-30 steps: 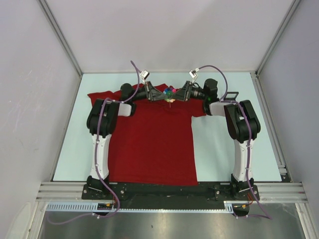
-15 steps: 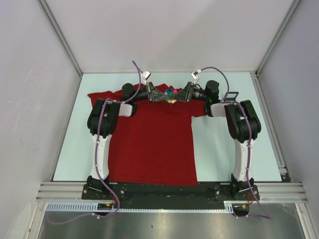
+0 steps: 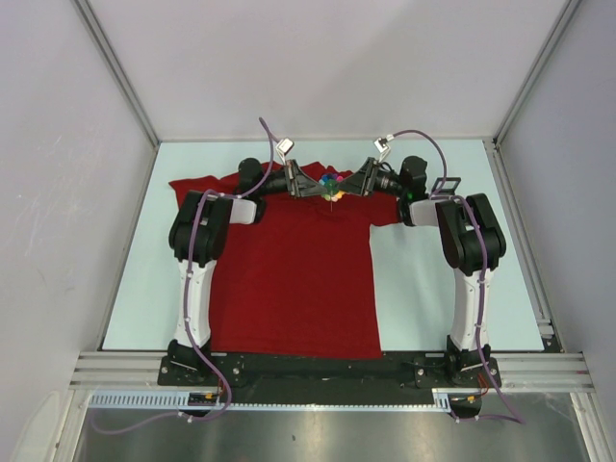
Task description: Remove the brooch from the garment
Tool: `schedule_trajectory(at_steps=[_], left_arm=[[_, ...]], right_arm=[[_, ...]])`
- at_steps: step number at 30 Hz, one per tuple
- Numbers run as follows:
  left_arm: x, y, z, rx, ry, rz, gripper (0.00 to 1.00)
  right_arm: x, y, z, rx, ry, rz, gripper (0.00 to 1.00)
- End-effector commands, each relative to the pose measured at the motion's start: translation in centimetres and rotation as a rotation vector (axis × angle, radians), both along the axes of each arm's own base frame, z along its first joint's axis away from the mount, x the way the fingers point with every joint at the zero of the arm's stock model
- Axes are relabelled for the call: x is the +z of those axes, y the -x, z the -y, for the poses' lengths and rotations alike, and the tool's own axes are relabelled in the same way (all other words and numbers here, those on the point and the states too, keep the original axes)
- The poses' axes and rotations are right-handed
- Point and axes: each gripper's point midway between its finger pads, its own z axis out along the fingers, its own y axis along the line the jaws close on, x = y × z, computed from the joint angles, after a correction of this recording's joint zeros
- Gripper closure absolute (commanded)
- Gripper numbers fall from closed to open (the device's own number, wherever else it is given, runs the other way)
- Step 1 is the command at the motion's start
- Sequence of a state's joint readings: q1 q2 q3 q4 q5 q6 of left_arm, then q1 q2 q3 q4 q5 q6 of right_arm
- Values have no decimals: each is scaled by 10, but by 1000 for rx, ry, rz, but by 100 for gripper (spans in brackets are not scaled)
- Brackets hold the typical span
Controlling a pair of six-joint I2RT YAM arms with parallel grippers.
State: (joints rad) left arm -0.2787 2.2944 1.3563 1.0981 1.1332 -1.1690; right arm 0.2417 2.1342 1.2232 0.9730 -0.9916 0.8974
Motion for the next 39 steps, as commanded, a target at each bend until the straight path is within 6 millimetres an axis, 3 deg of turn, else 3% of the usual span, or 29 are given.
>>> schedule_trajectory(at_steps=[1,19,26,31,33,37,39], left_arm=[[36,1,3,-16,32,141,99],[36,3,7,-28,38,139,100],[38,5,10,-39,40,145,100],[42,7,12,-42,44,155,100],[45,8,10,-39,45,165,94],[48,6,-1,-11,40,196,68],[48,6,-8,5,32,210,61]], right_arm=[[22,3,-2,4,-13,88,64],[20,4,-9,17,-6,91,75],[19,3,-10,15,-4,85,100],[22,3,-14,12,9,101,100],[18,0,-13,-9,29,94,100],[25,-2,-3,-40,-4,101,100],[27,-2,5,-53,-24,82,100]])
